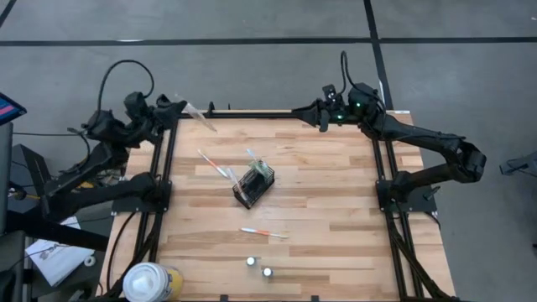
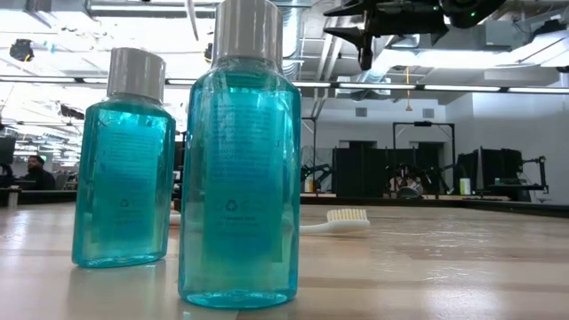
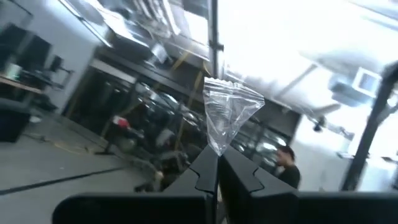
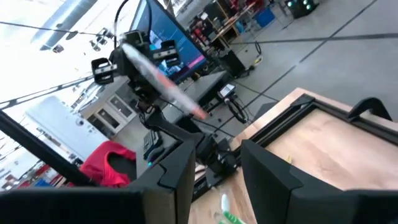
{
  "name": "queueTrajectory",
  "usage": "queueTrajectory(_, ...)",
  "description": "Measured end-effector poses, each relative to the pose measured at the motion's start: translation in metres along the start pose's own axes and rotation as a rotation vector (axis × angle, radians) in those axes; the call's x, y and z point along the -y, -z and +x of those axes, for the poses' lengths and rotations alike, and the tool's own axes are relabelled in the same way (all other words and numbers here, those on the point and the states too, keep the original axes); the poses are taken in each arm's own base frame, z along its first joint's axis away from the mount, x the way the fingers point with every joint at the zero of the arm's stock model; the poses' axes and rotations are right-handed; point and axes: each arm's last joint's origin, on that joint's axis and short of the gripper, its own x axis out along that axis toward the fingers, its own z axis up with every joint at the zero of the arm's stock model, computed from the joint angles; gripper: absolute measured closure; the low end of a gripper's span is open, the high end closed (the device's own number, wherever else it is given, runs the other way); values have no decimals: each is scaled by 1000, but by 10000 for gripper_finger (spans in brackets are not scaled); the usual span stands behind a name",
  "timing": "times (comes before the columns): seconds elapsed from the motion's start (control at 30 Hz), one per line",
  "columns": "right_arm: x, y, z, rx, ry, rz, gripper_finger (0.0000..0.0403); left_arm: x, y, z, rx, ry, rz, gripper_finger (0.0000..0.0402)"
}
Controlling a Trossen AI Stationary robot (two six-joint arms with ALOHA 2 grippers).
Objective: Pick & Place toothbrushing station
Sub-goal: Put the left orange toothbrush into the wire organizer
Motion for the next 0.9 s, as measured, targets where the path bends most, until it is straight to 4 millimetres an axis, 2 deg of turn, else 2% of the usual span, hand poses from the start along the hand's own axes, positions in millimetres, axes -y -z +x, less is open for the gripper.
queueTrajectory(0.07,-2,0,1,17,2,-6,282,0,6,7,-48,15,-15,401)
queueTrajectory(0.23,-5,3,3,20,3,-6,282,0,36,29,-204,56,-83,401)
queueTrajectory(0.5,-10,8,6,15,2,-4,282,22,84,48,-389,142,-144,401)
queueTrajectory(0.7,-11,8,7,11,3,-2,282,35,104,51,-425,125,-77,401)
queueTrajectory(0.9,-11,9,7,10,1,18,282,32,113,56,-425,68,37,401)
